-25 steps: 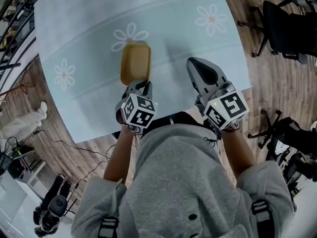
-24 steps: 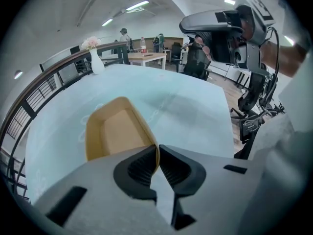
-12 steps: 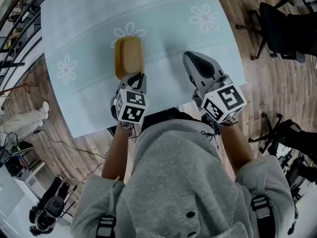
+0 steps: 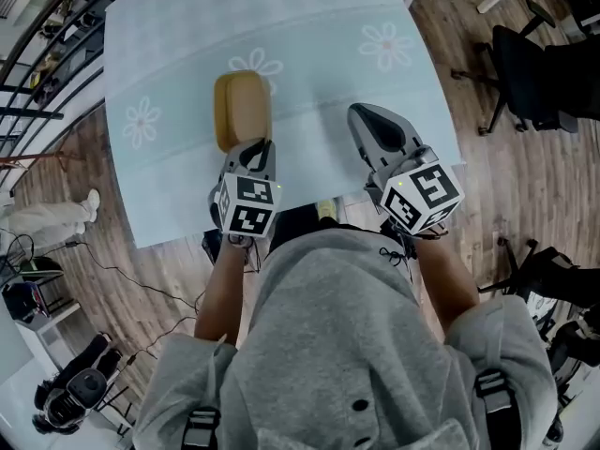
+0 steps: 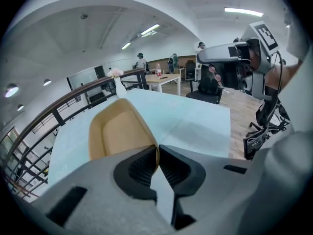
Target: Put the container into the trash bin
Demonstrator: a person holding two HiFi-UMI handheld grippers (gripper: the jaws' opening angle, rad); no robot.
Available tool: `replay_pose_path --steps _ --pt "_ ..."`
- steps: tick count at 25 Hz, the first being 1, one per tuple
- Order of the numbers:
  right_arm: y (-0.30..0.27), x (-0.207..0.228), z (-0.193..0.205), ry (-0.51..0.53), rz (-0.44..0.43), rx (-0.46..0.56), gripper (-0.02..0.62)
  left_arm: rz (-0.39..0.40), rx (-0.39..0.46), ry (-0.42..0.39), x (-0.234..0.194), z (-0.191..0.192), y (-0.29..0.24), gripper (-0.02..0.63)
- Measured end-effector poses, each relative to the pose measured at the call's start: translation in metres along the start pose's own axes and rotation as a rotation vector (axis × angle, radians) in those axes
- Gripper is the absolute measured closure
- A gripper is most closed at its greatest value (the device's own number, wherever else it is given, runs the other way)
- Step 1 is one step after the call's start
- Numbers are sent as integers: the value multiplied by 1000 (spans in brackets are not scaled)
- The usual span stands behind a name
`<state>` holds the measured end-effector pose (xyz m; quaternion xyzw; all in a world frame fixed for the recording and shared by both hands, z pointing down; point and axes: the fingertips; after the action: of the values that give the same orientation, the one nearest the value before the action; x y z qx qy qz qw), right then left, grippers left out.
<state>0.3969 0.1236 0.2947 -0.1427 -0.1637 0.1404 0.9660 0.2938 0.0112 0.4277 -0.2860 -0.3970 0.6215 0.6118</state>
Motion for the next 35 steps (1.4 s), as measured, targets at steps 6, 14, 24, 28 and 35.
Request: replay_pose_path --steps 6,14,24,28,35 --pt "18 -15 -6 33 -35 31 565 -60 24 62 -2 12 30 571" --pt "27 -22 -3 38 -76 39 565 -137 48 108 0 19 63 571" --pt "11 -34 -7 41 -113 43 565 -170 41 145 -11 33 80 571" --pt "-4 -55 -7 55 -137 25 565 -178 40 179 -24 47 92 571" --pt "-33 -115 -10 104 -224 -7 565 -228 57 259 -51 88 125 571"
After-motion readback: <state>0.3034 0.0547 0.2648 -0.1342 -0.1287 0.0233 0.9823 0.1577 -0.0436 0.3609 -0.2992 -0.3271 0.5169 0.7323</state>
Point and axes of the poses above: the fingertips, and each gripper's own axes: y backward along the fingers, x to its right, z out of its underside, and after that the axes turned 11 degrees about -x, right-handed
